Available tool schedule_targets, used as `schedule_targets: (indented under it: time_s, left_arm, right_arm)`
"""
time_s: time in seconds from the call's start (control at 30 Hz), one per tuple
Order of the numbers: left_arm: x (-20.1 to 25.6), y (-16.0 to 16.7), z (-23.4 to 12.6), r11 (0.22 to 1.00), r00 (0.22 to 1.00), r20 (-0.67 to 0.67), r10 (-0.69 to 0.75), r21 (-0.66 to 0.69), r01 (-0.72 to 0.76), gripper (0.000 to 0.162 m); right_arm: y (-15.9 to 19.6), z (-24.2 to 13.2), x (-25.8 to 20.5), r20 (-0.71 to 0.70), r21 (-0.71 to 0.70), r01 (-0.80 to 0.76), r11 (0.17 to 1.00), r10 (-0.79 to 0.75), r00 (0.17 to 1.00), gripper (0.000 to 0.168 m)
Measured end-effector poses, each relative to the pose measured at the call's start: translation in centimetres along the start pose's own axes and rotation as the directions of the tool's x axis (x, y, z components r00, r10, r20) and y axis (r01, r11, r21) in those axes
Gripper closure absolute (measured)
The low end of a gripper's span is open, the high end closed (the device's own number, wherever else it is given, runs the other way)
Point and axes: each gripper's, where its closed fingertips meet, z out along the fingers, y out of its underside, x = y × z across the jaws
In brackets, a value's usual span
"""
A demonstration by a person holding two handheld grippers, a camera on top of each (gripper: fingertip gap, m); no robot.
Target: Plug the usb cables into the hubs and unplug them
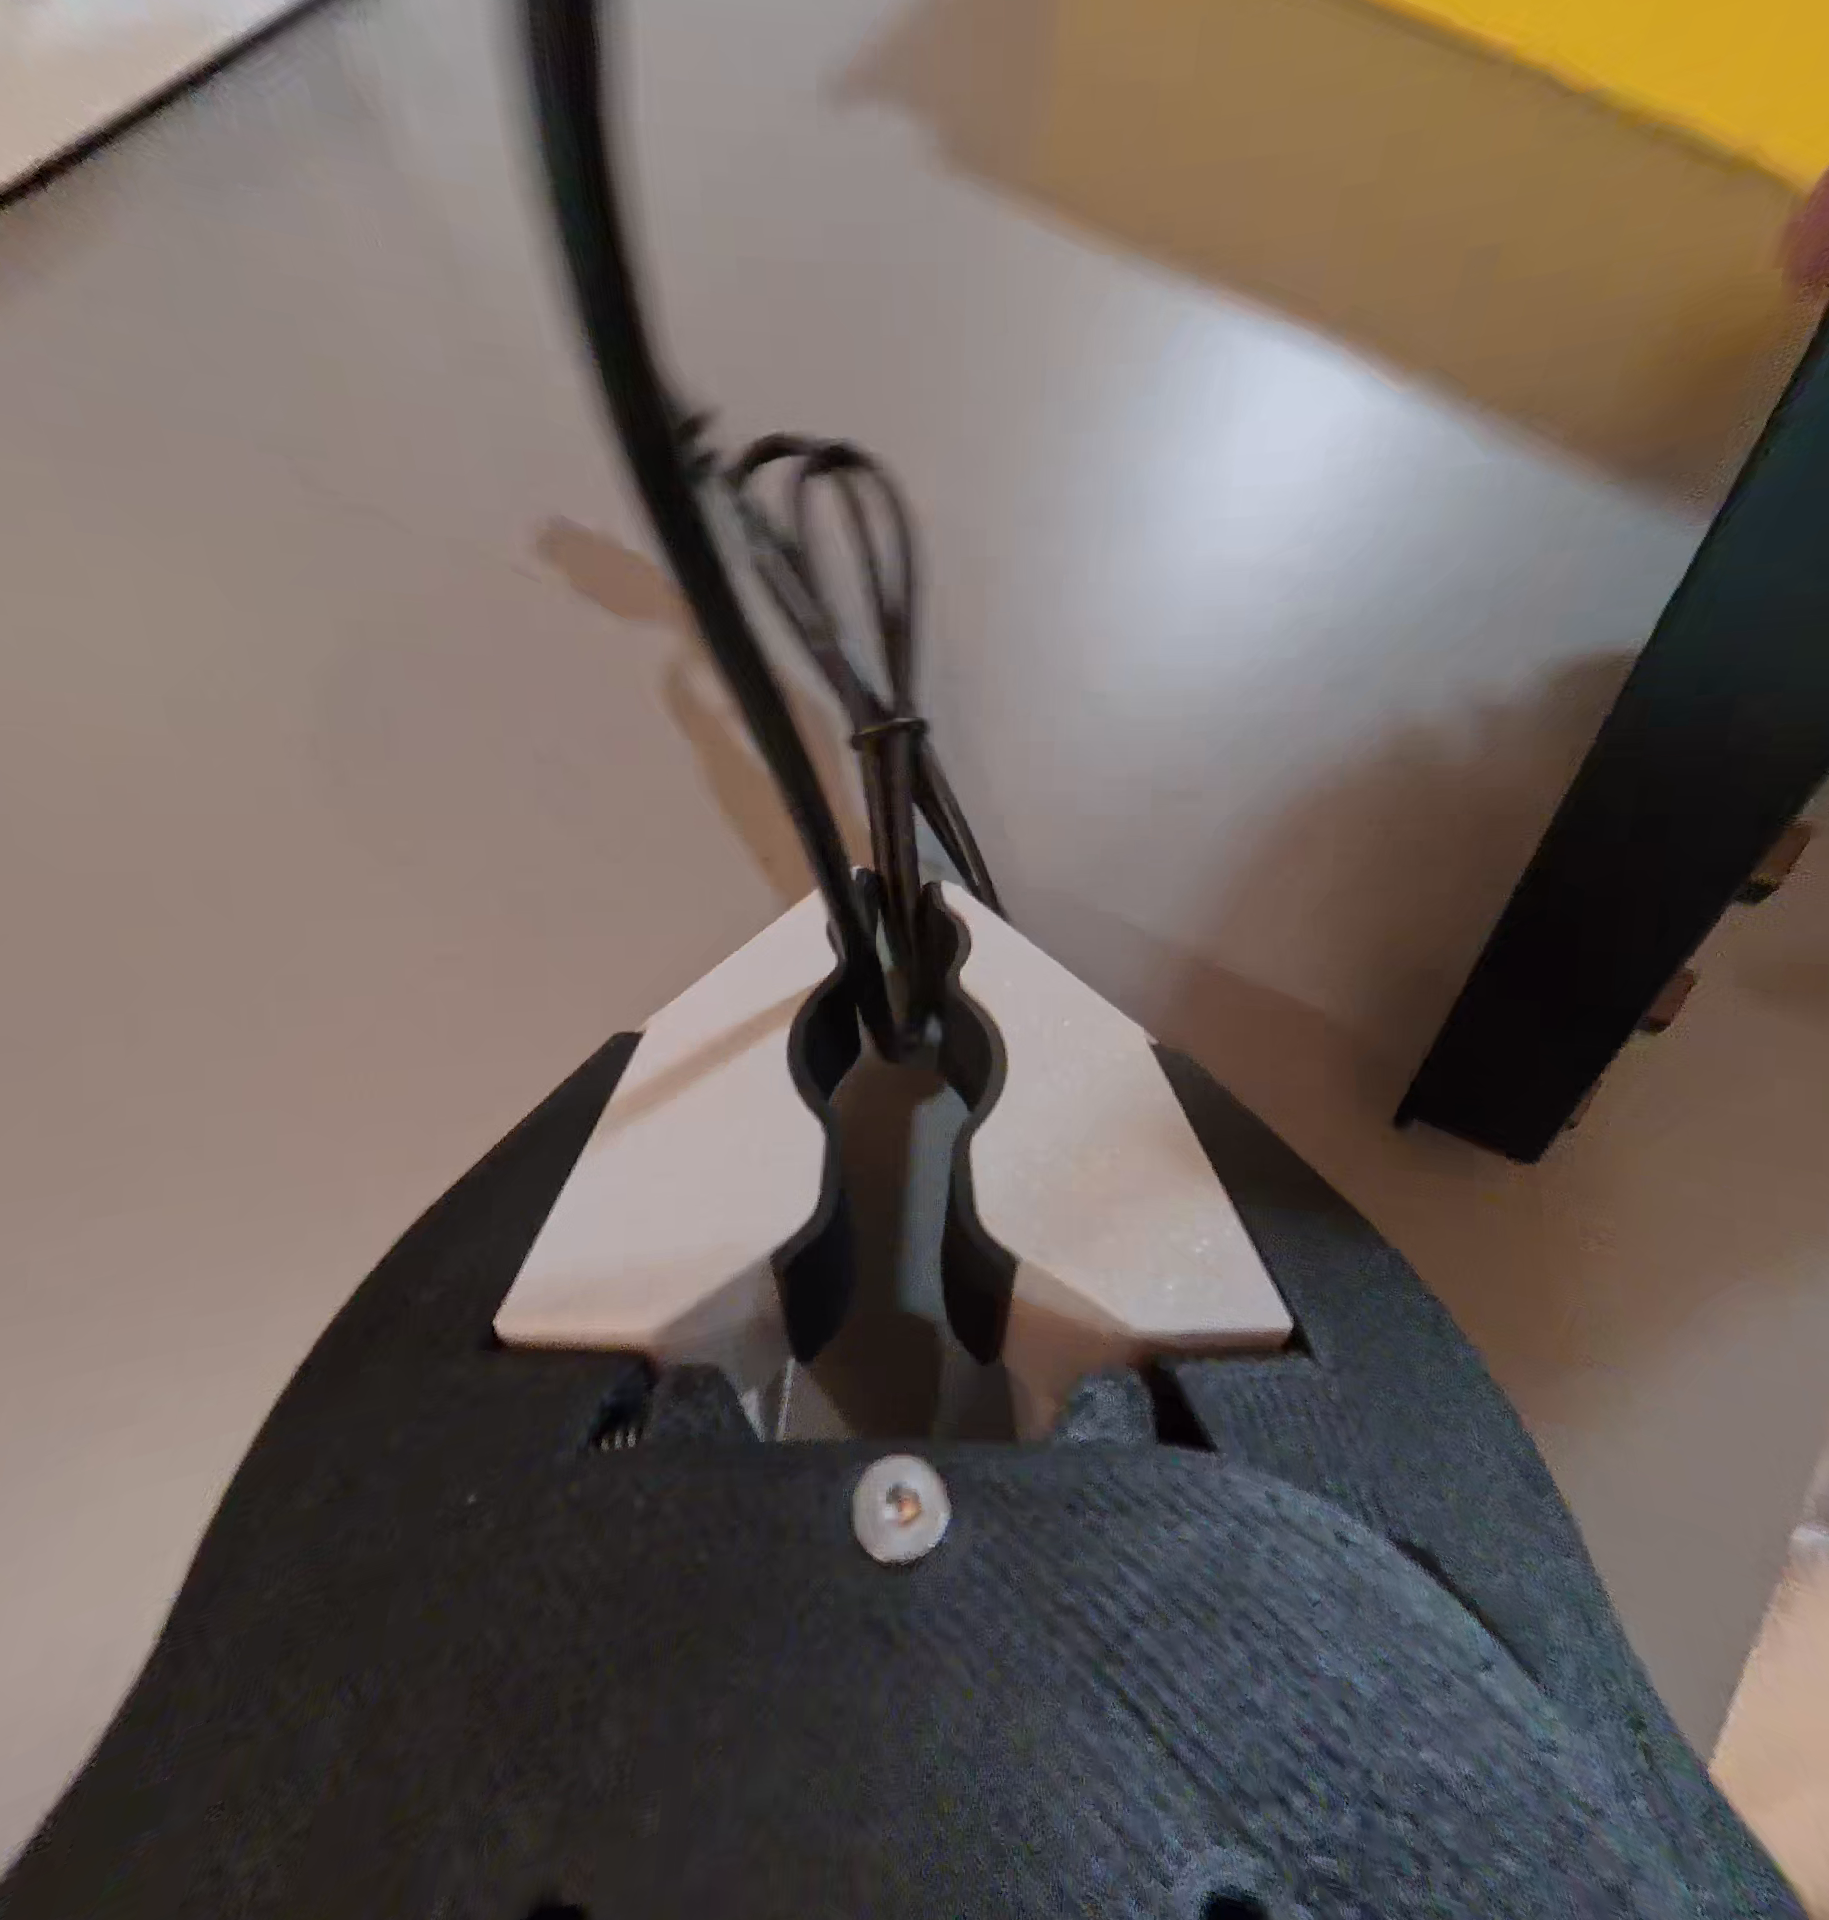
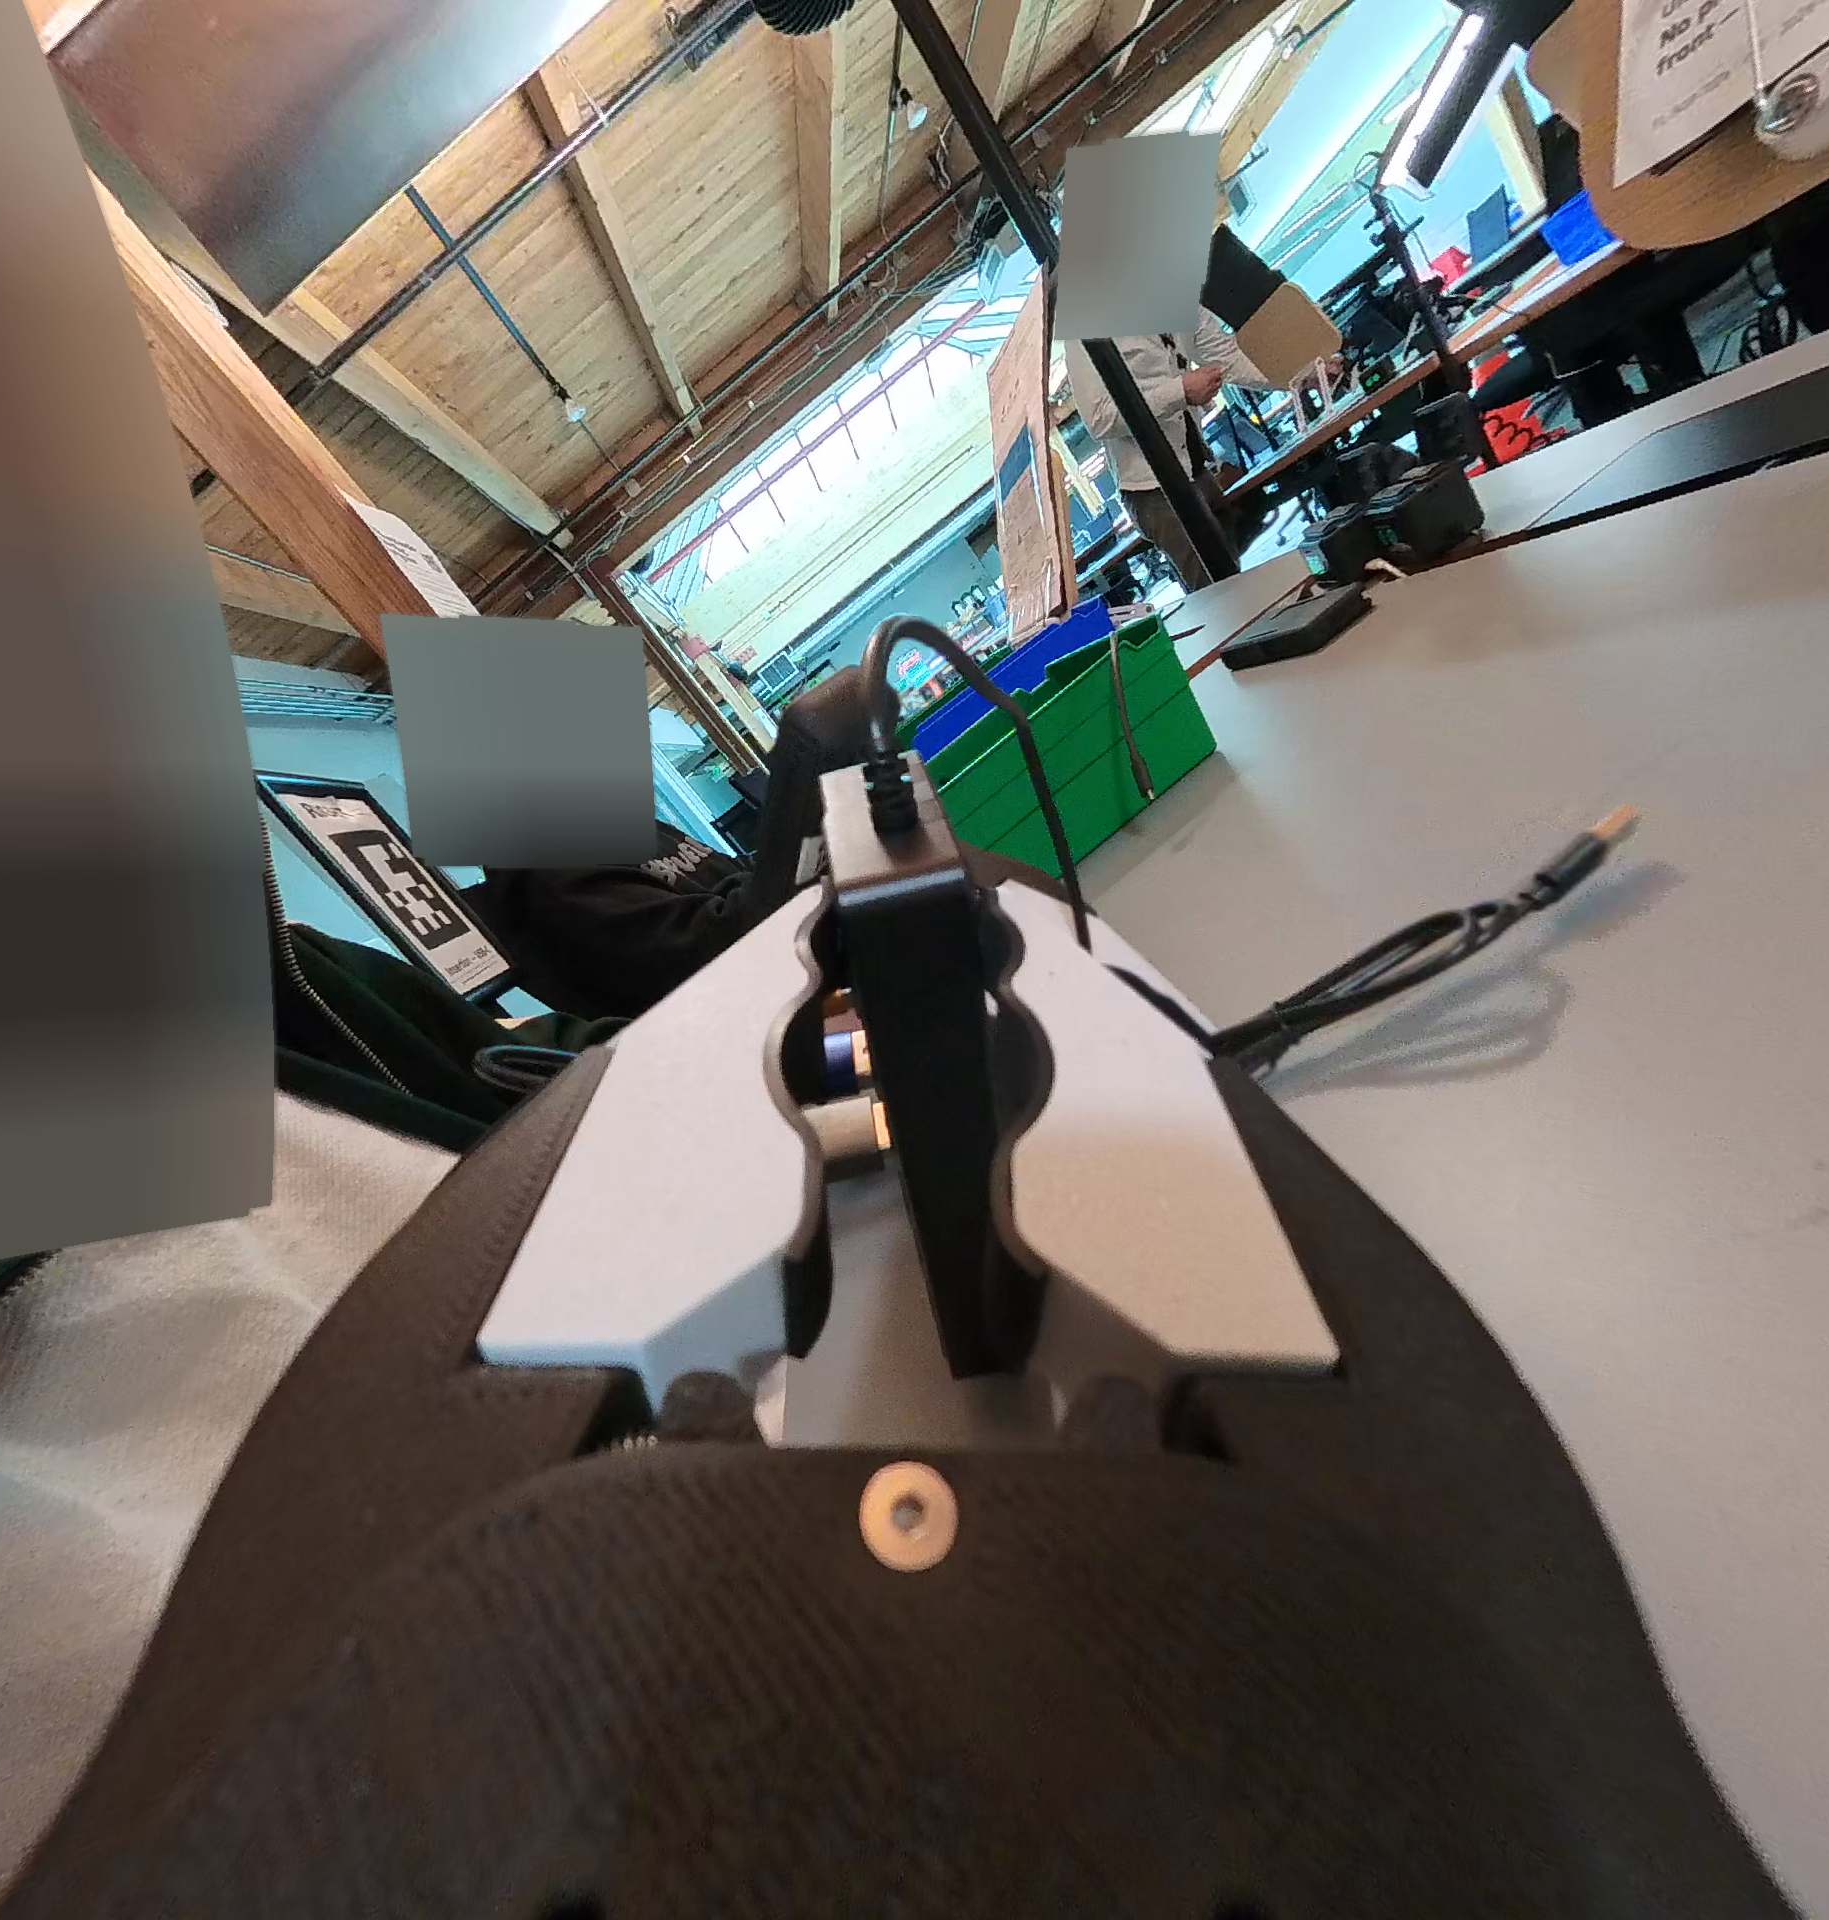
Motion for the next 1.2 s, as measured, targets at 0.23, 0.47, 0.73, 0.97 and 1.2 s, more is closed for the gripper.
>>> schedule_targets:
  time_s: [0.23, 0.47, 0.73, 0.97, 1.2]
  left_arm:
    - [1.3, -4.3, -2.3, 0.944, 0.972, -0.200, -0.125, 0.278, 0.179, 0.157]
    - [5.9, -6.5, -4.1, 0.891, 0.919, -0.394, -0.008, 0.415, 0.185, 0.157]
    - [7.3, -7.0, -4.8, 0.874, 0.901, -0.431, 0.048, 0.455, 0.171, 0.157]
    - [7.3, -7.0, -4.8, 0.869, 0.891, -0.453, 0.038, 0.455, 0.195, 0.157]
    - [7.3, -7.1, -5.0, 0.860, 0.907, -0.415, 0.070, 0.486, 0.156, 0.156]
  right_arm:
    - [-0.5, -0.6, 1.2, -0.028, 0.051, -0.077, 0.996, 0.078, 0.997, 0.142]
    - [-0.6, -0.6, 1.2, -0.019, 0.077, -0.080, 0.994, 0.081, 0.996, 0.141]
    - [-0.7, -0.2, 0.5, 0.056, 0.111, -0.129, 0.985, 0.124, 0.991, 0.138]
    - [-0.6, 0.0, 0.5, 0.062, 0.111, -0.144, 0.983, 0.138, 0.988, 0.139]
    - [-0.5, 0.1, 0.7, 0.043, 0.106, -0.143, 0.984, 0.140, 0.989, 0.133]
